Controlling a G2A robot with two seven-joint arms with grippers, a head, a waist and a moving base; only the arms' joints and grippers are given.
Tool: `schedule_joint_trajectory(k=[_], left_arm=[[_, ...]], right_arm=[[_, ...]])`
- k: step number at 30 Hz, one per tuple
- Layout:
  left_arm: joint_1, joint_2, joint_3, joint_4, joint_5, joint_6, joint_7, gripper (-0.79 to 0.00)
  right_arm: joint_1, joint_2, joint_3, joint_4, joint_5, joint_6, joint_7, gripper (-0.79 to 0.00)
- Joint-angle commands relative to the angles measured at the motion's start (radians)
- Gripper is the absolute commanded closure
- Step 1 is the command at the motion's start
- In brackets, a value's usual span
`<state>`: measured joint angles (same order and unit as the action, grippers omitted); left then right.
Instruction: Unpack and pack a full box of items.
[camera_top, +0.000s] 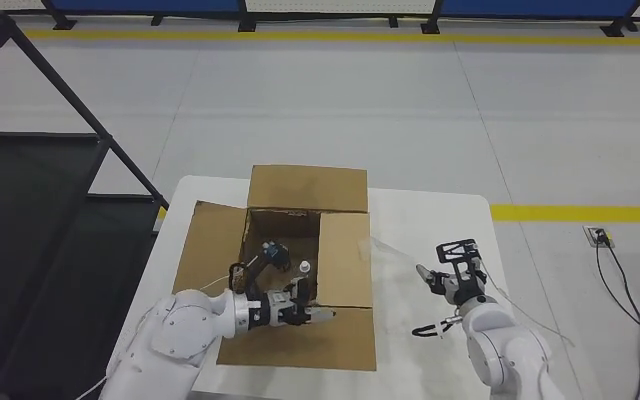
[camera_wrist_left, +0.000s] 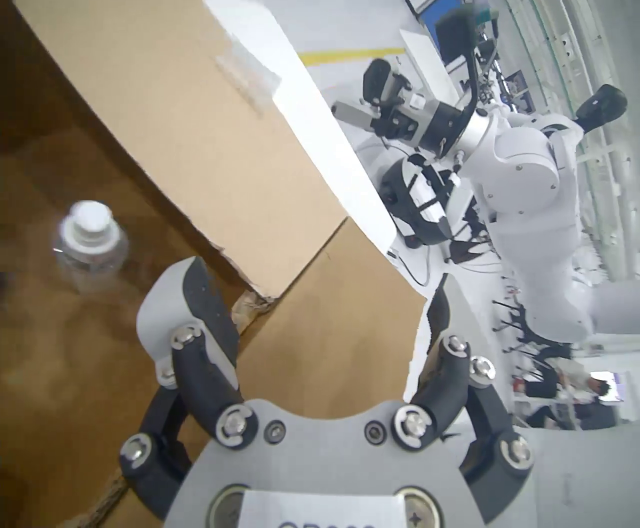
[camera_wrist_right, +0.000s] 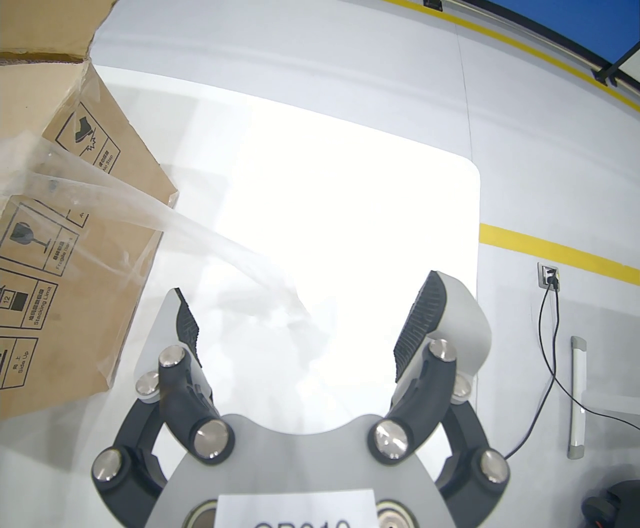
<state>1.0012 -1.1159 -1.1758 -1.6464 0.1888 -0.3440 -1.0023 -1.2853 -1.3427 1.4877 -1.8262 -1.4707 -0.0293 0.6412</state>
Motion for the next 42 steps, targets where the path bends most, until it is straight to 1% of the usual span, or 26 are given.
schedule_joint_trajectory(k=[1, 3, 6, 11, 15, 20, 24, 25, 28, 32, 37, 42], left_arm=[[-0.041, -0.005, 0.023, 0.032, -0.063, 0.055, -0.045, -0.785], [-0.071, -0.008, 0.028, 0.064, -0.074, 0.101, -0.038, -0.785], [-0.097, -0.012, 0.042, 0.094, -0.090, 0.137, -0.033, -0.785], [-0.115, -0.018, 0.060, 0.127, -0.114, 0.174, -0.003, -0.785], [-0.139, -0.027, 0.092, 0.166, -0.136, 0.196, 0.020, -0.785], [-0.165, -0.042, 0.135, 0.214, -0.159, 0.197, 0.062, -0.785], [-0.174, -0.050, 0.144, 0.242, -0.221, 0.168, 0.080, -0.785], [-0.176, -0.051, 0.142, 0.245, -0.231, 0.158, 0.085, -0.785], [-0.173, -0.051, 0.132, 0.237, -0.243, 0.138, 0.094, -0.785], [-0.160, -0.046, 0.111, 0.193, -0.243, 0.124, 0.111, -0.785], [-0.153, -0.044, 0.094, 0.118, -0.240, 0.129, 0.143, -0.785], [-0.190, -0.055, 0.123, 0.101, -0.240, 0.152, 0.169, -0.785]], right_arm=[[0.001, 0.001, 0.000, 0.002, 0.001, -0.002, 0.000, -0.785], [0.000, 0.001, 0.002, 0.006, 0.003, -0.003, -0.003, -0.785], [-0.007, 0.002, 0.006, 0.012, 0.010, -0.004, -0.013, -0.785], [-0.010, 0.005, 0.016, 0.021, 0.021, -0.007, -0.024, -0.785], [-0.008, 0.006, 0.017, 0.022, 0.026, -0.012, -0.021, -0.785], [-0.004, 0.008, 0.017, 0.022, 0.026, -0.014, -0.018, -0.785], [-0.003, 0.009, 0.016, 0.021, 0.026, -0.014, -0.013, -0.785], [-0.003, 0.010, 0.014, 0.019, 0.032, -0.032, -0.016, -0.785], [-0.008, 0.014, 0.026, 0.020, 0.052, -0.083, -0.028, -0.785], [-0.013, 0.017, 0.035, 0.018, 0.061, -0.091, -0.030, -0.785], [-0.016, 0.018, 0.043, 0.021, 0.078, -0.067, -0.051, -0.785], [-0.029, 0.020, 0.053, 0.017, 0.092, -0.055, -0.069, -0.785]])
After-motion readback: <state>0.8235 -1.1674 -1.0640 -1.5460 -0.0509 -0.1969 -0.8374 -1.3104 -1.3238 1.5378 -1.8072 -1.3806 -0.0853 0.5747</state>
